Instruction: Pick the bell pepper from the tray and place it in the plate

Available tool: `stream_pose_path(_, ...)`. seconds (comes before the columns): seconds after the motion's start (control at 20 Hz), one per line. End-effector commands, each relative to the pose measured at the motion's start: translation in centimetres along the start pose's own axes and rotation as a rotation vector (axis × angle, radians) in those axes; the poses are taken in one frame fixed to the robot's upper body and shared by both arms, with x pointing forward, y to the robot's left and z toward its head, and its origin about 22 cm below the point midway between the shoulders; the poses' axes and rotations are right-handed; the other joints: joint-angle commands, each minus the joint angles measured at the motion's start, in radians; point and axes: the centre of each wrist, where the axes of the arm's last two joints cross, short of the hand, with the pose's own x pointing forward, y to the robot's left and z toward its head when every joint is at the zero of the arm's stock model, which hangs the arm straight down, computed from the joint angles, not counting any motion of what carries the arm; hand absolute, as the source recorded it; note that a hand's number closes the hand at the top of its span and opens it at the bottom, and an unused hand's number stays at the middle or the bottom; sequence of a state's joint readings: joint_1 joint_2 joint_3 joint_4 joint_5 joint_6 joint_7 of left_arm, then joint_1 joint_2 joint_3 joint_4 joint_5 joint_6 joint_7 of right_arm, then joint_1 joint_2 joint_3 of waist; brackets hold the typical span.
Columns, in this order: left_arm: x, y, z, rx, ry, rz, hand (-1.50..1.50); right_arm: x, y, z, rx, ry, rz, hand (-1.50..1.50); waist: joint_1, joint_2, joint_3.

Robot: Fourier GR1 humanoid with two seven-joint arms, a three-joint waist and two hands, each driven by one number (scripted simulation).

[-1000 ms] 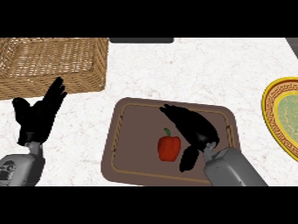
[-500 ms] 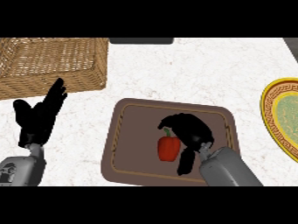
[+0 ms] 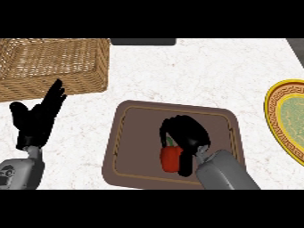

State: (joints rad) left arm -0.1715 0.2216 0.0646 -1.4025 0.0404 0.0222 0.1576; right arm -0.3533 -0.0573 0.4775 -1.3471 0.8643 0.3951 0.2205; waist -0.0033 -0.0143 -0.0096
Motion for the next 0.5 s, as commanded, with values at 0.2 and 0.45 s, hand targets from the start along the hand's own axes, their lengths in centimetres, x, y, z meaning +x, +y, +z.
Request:
stream_pose_path(0.2,0.0,0.7,0.3,0.010,0.004,0.008,0.00,-6.6,-4.1,0.0,-0.286,0.433,-0.335,1.50,0.000,0.019,0.010)
stream_pose_path(0.45,-1.0,1.2,1.0,-0.001,0.012,0.002,0.00,-6.5,-7.3,0.1,-0.583,0.557,-0.169,1.50,0.014,0.015,0.009)
